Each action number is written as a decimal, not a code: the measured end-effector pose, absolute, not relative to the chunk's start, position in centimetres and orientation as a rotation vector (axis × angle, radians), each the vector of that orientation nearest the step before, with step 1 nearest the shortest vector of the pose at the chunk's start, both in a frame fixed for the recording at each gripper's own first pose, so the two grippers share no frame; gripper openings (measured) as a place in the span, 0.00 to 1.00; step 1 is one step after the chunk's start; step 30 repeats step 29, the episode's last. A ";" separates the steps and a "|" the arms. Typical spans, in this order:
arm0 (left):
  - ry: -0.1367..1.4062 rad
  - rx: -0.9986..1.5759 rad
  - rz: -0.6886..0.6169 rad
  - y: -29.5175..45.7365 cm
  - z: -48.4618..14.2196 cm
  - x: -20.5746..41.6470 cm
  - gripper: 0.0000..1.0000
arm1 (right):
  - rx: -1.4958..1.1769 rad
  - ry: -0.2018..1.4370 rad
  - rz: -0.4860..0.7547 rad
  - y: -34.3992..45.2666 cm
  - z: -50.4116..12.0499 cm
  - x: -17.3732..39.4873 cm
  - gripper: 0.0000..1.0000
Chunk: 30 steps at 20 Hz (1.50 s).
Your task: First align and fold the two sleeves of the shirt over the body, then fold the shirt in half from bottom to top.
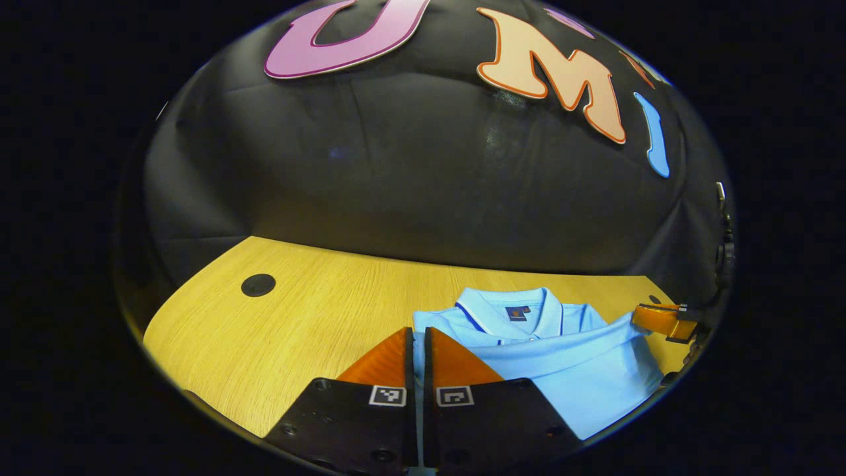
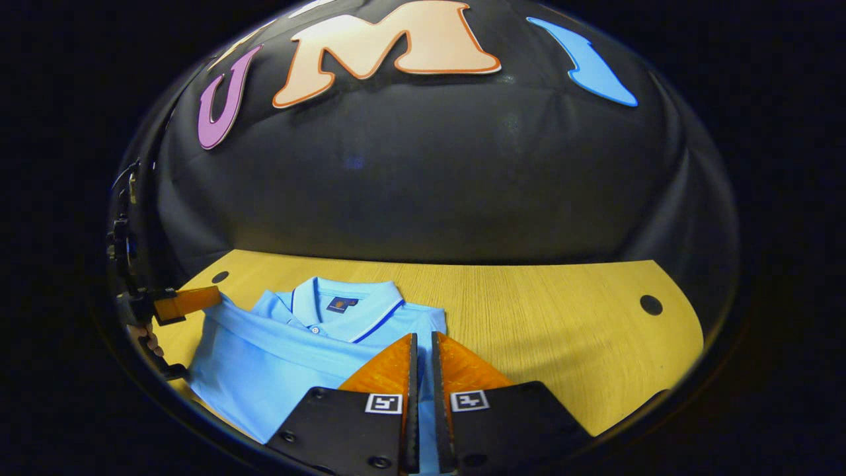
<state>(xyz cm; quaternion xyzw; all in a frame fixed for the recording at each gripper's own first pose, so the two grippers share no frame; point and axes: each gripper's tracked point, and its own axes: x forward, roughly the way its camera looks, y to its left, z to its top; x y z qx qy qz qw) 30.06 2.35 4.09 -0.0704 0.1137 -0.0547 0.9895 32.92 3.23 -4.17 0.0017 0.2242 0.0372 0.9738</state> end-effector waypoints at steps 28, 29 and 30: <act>0.065 -0.042 -0.225 -5.8 16.5 9.5 0.95 | -0.043 0.115 0.152 4.3 16.1 13.7 0.99; 0.052 -0.037 -0.230 -6.0 16.9 9.1 0.95 | -0.058 0.111 0.158 4.6 16.4 13.4 0.99; 0.052 -0.037 -0.230 -6.0 16.9 9.1 0.95 | -0.058 0.111 0.158 4.6 16.4 13.4 0.99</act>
